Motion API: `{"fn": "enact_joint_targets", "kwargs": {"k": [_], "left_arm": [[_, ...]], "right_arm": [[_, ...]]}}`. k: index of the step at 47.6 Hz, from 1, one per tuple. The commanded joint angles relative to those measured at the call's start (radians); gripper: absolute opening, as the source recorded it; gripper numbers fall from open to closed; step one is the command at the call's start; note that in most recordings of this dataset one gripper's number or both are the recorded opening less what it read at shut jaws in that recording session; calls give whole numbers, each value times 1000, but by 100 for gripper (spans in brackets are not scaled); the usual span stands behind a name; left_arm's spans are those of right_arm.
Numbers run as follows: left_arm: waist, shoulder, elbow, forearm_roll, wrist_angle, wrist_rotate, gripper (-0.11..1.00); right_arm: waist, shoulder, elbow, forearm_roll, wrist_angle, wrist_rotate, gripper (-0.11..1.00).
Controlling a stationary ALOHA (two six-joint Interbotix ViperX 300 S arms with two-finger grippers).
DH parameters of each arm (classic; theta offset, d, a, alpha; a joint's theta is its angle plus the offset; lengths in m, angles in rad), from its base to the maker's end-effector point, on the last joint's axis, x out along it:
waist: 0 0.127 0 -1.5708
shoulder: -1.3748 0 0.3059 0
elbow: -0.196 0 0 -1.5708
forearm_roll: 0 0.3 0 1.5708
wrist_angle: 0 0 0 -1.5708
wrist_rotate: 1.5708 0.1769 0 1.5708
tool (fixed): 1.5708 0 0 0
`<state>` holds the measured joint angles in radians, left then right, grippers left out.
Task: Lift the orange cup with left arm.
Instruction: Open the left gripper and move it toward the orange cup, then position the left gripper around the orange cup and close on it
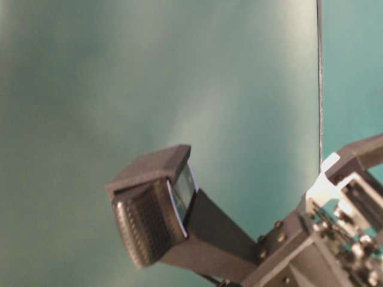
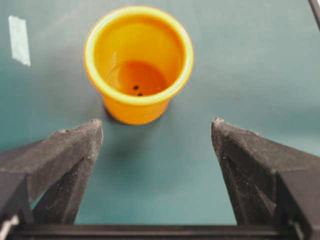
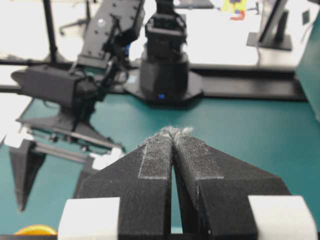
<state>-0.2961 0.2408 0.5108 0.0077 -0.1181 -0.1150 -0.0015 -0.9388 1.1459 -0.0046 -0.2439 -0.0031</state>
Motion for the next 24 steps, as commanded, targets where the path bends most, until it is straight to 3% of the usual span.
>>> {"fn": "enact_joint_targets", "kwargs": {"k": [1,24], "left_arm": [[-5,-2,-31,-2,-3,-2,85],[12,89,-104,-2,-8,-37,85]], "right_arm": [[2,3,-32,-2,-5,2,0],[18,9,-34,-2,-5,2,0]]}}
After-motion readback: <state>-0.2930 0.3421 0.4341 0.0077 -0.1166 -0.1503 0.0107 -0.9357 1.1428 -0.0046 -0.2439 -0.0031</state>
